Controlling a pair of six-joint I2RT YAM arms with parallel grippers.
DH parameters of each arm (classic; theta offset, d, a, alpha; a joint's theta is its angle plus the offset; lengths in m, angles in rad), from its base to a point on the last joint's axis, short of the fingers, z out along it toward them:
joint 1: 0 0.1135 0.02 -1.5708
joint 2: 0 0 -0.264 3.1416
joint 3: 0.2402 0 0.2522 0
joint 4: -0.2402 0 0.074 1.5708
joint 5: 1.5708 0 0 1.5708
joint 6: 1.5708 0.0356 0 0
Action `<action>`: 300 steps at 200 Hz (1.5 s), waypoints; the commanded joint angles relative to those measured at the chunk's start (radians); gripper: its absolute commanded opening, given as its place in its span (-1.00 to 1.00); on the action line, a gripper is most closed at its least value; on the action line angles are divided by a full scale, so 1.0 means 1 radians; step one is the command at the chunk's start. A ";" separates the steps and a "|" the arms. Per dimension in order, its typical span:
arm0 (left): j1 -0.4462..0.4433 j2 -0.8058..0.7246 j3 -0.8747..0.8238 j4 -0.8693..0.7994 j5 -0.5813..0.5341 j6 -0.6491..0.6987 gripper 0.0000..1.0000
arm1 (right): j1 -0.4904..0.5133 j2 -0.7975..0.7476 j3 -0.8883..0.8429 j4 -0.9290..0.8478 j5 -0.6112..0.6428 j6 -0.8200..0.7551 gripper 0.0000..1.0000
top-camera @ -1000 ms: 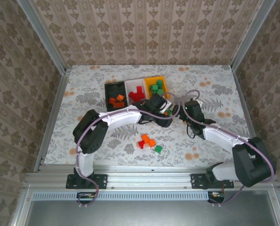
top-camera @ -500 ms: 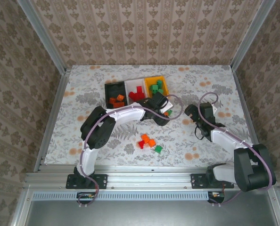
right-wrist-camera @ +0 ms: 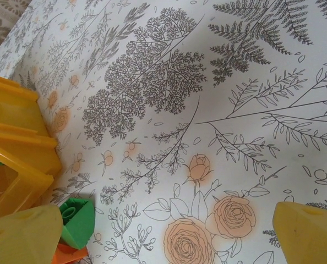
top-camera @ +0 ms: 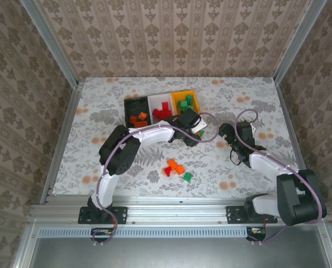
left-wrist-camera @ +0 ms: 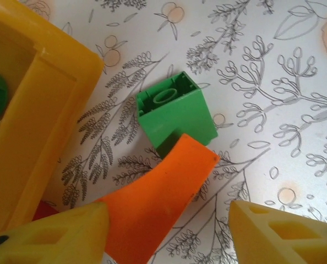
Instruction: Sort the legos into containers by color
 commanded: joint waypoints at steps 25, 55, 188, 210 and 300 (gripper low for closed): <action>-0.030 0.031 -0.020 -0.012 -0.059 0.047 0.04 | -0.004 0.011 -0.006 0.018 -0.019 0.013 0.98; -0.058 -0.013 -0.077 0.000 -0.098 0.049 -0.14 | -0.004 0.011 -0.007 0.019 -0.019 0.014 0.98; -0.052 -0.199 -0.145 -0.046 0.034 -0.103 0.53 | -0.004 0.003 -0.009 0.024 -0.037 0.015 0.97; -0.041 -0.139 -0.090 -0.083 0.038 -0.059 0.56 | -0.004 0.006 -0.006 0.027 -0.046 0.014 0.97; -0.015 -0.010 0.004 -0.102 0.168 -0.063 0.32 | -0.004 0.030 0.001 0.033 -0.058 0.009 0.98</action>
